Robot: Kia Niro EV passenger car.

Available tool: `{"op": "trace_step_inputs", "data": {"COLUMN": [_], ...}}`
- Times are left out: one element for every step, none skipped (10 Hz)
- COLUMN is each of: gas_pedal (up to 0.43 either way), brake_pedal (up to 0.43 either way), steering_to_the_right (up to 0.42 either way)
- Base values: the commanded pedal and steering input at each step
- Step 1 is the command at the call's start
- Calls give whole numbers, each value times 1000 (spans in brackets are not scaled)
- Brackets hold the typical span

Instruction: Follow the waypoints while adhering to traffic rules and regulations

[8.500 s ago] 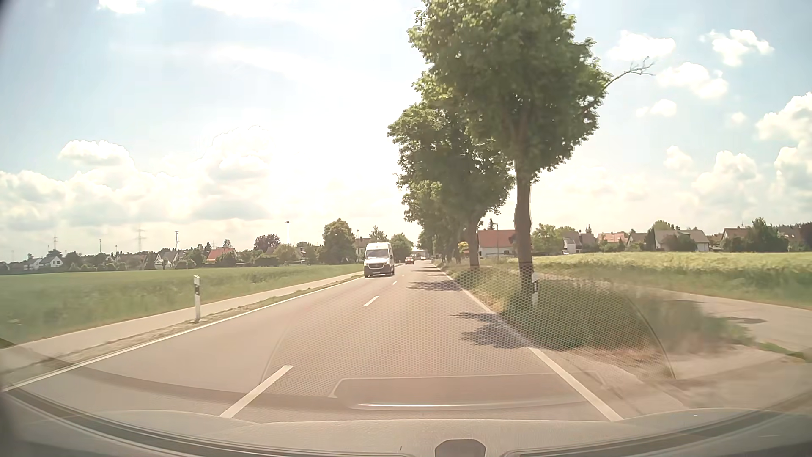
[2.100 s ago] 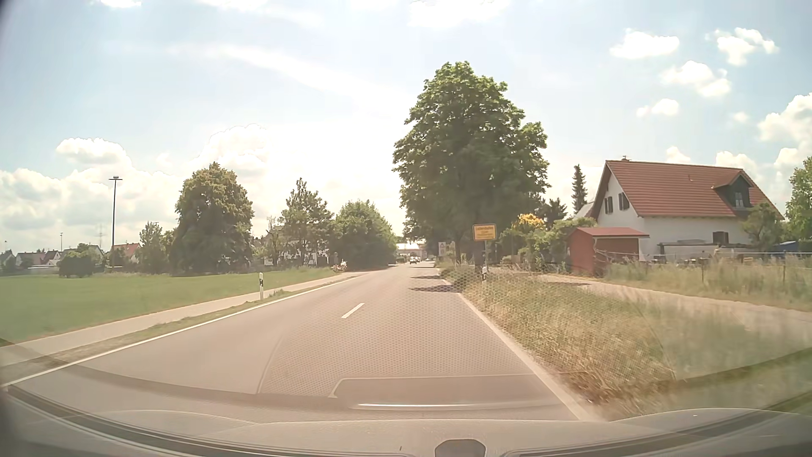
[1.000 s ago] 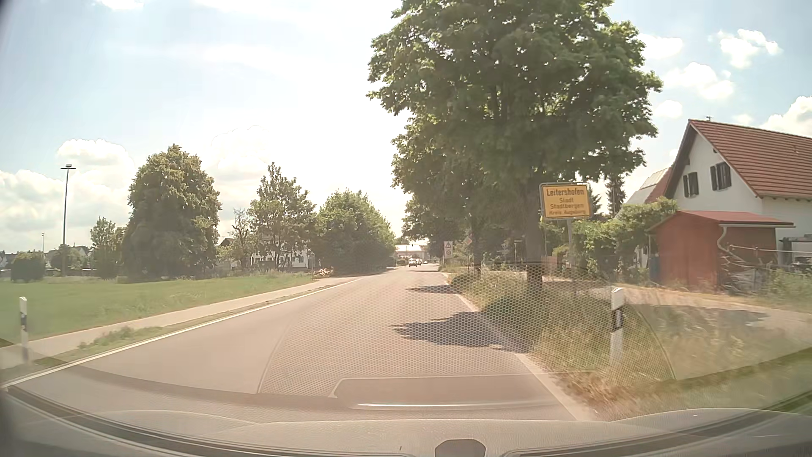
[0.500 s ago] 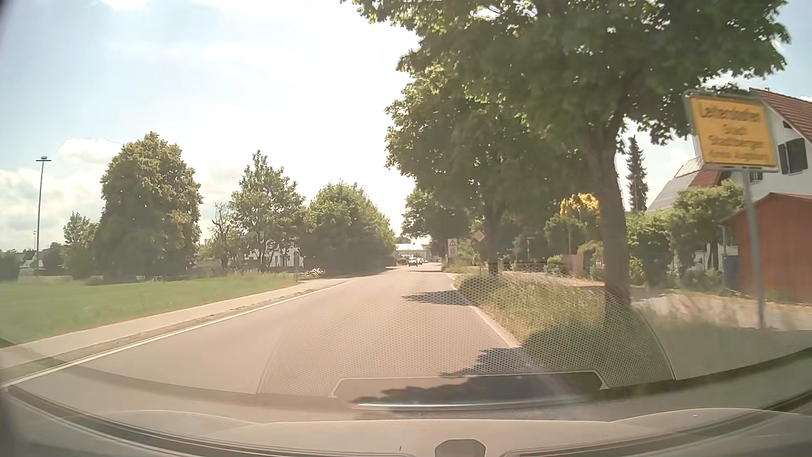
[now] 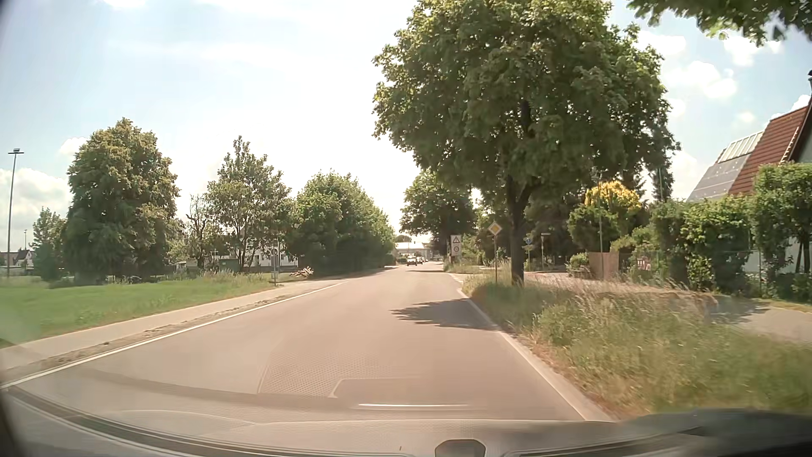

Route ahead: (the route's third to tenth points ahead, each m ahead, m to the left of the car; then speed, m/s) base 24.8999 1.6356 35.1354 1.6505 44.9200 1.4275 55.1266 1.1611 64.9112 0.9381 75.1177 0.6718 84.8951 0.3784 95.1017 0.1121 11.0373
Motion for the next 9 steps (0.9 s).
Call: {"op": "trace_step_inputs", "data": {"gas_pedal": [47,39,20,8,0,0,0,0,0], "brake_pedal": [0,0,0,0,0,0,0,0,0], "steering_to_the_right": [-4,-3,-3,-2,-2,-2,-2,-1,-1]}}
